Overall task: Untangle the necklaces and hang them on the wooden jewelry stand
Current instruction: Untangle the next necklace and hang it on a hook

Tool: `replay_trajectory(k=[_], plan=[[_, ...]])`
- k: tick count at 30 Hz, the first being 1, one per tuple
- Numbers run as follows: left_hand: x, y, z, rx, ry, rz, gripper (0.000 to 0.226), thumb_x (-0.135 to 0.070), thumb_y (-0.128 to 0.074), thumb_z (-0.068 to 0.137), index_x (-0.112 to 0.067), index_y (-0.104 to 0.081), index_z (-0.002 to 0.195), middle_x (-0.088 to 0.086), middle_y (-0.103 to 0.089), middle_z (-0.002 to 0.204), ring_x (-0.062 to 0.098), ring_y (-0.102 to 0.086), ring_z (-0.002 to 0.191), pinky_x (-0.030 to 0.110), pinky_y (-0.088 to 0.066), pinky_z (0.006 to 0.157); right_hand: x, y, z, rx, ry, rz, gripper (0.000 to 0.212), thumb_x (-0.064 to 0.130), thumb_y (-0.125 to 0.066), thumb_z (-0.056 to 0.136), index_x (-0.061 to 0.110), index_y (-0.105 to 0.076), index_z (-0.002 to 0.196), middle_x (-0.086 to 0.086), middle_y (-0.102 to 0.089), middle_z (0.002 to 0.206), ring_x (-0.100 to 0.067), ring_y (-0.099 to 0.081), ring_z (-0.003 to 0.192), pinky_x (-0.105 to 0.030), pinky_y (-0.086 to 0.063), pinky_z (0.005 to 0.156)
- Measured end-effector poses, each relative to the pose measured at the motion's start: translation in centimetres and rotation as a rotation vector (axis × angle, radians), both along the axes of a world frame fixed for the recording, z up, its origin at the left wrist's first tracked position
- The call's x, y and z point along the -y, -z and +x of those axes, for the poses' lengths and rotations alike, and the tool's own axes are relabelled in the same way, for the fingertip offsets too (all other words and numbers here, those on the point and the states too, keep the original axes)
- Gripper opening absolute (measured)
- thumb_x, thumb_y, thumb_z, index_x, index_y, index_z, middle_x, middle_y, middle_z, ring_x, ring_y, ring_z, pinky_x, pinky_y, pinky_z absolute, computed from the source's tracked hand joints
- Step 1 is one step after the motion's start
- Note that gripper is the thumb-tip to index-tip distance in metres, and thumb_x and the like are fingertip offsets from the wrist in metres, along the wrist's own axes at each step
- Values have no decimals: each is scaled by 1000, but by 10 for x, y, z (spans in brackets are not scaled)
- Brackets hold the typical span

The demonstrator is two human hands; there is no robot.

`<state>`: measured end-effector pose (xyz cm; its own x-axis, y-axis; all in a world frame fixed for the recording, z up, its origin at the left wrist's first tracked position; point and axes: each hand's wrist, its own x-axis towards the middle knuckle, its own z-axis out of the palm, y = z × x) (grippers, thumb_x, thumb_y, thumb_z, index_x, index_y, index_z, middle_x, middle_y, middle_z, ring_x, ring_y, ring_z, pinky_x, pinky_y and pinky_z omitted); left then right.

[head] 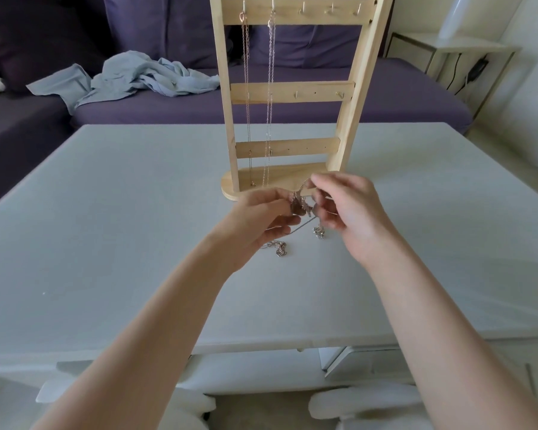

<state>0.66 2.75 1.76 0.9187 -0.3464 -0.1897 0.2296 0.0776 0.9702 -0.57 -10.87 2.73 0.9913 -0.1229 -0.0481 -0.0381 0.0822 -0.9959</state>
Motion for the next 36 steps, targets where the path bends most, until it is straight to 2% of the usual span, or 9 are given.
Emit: replay_trajectory(k=[5,10,14,16,19,23,27,32,36], plan=[[-6,-9,7,-204,-48,-367,12,-12,-44,90,-13,-53,81,-3,-53,68,10,-48,59,16,-40,50,-2,-3,2,-42,25,204,22,11,-51,92,10,-57,71,2,-45,51,-12,-50,47,-19,-30,42],[-3,-7,6,-199,-60,-348,11,-11,-50,89,-12,-60,84,0,-62,80,14,-61,71,17,-46,53,2,-6,2,-26,49,339,25,13,-48,95,11,-53,70,4,-33,40,-13,-48,40,-19,-32,40],[-3,-4,8,-221,-168,-376,17,-7,-54,90,-7,-65,77,3,-68,77,12,-63,62,14,-45,45,-3,-4,-1,-36,-87,-79,16,13,-60,88,11,-55,73,7,-28,39,-11,-27,35,-20,-15,41],[-6,-2,10,-206,-242,-325,10,-5,-54,91,-4,-58,82,5,-66,73,13,-63,59,15,-46,44,-3,1,-1,-78,-122,-231,9,8,-60,87,12,-58,79,6,-38,42,-10,-28,35,-17,-18,38],[-6,7,10,-72,-322,-26,18,-2,-58,90,-10,-50,76,6,-60,75,14,-61,64,14,-47,46,5,5,0,-81,-129,-519,8,17,-62,87,13,-65,80,6,-58,56,-10,-34,38,-15,-28,38],[-10,8,10,-42,-302,75,18,-7,-63,87,-13,-52,75,2,-59,81,11,-59,71,13,-45,47,11,5,-3,-168,-279,-648,8,20,-72,80,18,-67,74,3,-57,64,-2,-39,39,-13,-29,42],[-11,4,10,-47,-212,167,7,-7,-60,89,-12,-60,85,1,-58,84,11,-56,71,13,-47,48,14,4,-1,-31,-6,-480,18,-1,-63,82,15,-64,74,-3,-54,61,-5,-42,38,-14,-33,39],[-6,1,3,-70,144,277,10,-7,-61,88,-6,-69,95,5,-63,87,15,-53,76,15,-51,66,18,-4,4,13,201,318,19,-12,-51,87,4,-58,80,-8,-54,68,-8,-57,48,-13,-43,47],[-6,5,3,-39,202,321,11,-8,-60,90,-5,-70,93,-6,-65,71,10,-53,70,14,-51,71,17,-3,5,42,188,352,16,-10,-54,87,5,-59,86,-7,-58,74,-10,-62,55,-14,-44,51]])
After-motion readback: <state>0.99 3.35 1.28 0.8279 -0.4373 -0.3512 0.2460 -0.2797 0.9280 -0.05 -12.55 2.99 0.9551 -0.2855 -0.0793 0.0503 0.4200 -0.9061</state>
